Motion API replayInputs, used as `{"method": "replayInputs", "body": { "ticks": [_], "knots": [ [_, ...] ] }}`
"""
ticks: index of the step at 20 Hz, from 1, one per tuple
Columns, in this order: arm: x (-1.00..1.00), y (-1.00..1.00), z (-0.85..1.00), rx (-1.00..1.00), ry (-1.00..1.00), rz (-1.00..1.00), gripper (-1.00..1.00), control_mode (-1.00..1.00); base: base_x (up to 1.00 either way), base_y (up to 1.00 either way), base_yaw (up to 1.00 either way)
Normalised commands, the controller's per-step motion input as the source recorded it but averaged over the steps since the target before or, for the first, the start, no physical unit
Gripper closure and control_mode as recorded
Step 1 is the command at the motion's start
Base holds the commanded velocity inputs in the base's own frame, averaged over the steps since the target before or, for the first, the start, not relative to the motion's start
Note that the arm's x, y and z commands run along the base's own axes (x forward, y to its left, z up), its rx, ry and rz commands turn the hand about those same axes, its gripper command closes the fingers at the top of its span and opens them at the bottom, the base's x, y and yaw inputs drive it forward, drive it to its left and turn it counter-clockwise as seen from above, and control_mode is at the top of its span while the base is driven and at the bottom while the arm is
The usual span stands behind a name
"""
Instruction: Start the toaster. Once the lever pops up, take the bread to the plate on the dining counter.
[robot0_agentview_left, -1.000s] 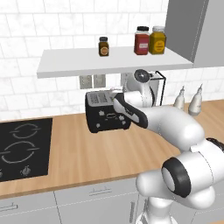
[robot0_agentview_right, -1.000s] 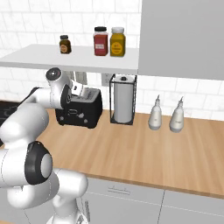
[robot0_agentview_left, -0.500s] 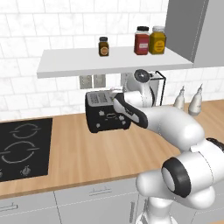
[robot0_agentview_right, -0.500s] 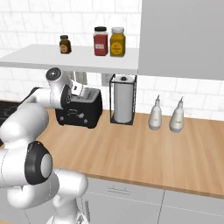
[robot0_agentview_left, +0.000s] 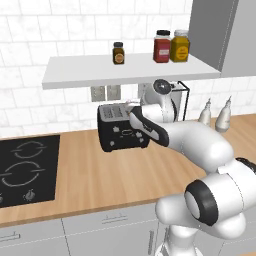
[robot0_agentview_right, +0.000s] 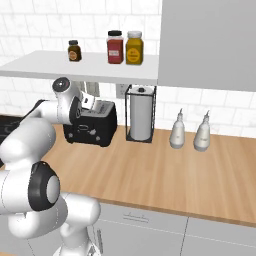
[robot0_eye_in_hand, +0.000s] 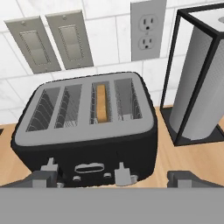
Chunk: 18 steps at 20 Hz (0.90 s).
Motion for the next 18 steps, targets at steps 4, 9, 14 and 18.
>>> {"method": "replayInputs", "body": {
  "ticks": [4, 9, 14, 18],
  "knots": [
    [0.0, 0.0, 0.0, 0.0, 0.0, 0.0, -1.0, -1.0, 0.0, 0.0, 0.0],
    [0.0, 0.0, 0.0, 0.0, 0.0, 0.0, -1.0, -1.0, 0.0, 0.0, 0.0],
    [0.0, 0.0, 0.0, 0.0, 0.0, 0.0, -1.0, -1.0, 0.0, 0.0, 0.0],
    [0.0, 0.0, 0.0, 0.0, 0.0, 0.0, -1.0, -1.0, 0.0, 0.0, 0.0]
  ]
}}
